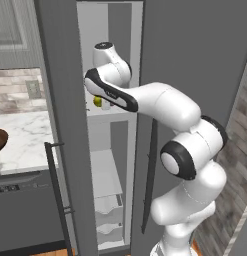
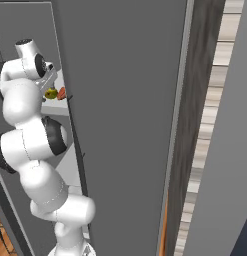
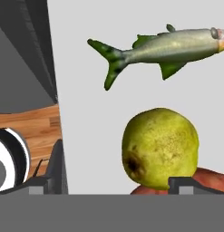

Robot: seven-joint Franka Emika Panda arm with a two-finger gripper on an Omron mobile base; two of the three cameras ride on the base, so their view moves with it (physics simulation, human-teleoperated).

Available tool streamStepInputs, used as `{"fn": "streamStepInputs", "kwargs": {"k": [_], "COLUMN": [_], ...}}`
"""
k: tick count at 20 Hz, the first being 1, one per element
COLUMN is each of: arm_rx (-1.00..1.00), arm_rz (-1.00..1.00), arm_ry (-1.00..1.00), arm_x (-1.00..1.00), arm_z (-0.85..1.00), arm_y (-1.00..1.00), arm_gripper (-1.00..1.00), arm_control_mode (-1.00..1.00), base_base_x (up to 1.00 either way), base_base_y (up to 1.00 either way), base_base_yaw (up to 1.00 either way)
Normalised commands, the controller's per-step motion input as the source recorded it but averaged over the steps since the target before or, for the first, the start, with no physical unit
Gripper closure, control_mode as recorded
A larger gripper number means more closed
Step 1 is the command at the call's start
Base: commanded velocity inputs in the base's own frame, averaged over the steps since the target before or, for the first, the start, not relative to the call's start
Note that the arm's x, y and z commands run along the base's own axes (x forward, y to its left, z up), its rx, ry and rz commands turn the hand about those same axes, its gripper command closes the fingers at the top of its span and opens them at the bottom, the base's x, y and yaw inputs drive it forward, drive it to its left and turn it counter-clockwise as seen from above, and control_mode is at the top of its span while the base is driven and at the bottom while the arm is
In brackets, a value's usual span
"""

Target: Take the fish, sweet potato, and pear from the freezer and place them in the bowl on the counter.

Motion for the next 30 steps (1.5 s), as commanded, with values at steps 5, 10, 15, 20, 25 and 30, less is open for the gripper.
{"fn": "streamStepInputs", "kwargs": {"k": [5,10,15,20,25,30], "arm_rx": [0.0,0.0,0.0,0.0,0.0,0.0], "arm_rz": [0.0,0.0,0.0,0.0,0.0,0.0], "arm_ry": [0.0,0.0,0.0,-0.02,-0.09,-0.05], "arm_x": [0.19,0.24,0.19,0.08,0.0,0.05], "arm_z": [0.0,0.0,0.0,0.0,0.03,0.0], "arm_y": [0.0,0.01,0.04,0.06,0.19,0.0], "arm_gripper": [-1.0,-1.0,-1.0,-1.0,-1.0,-1.0], "arm_control_mode": [-1.0,-1.0,-1.0,-1.0,-1.0,-1.0], "base_base_x": [0.0,0.0,0.0,0.0,0.0,0.0], "base_base_y": [0.0,0.0,0.0,0.0,0.0,0.0], "base_base_yaw": [0.0,0.0,0.0,0.0,0.0,0.0]}}
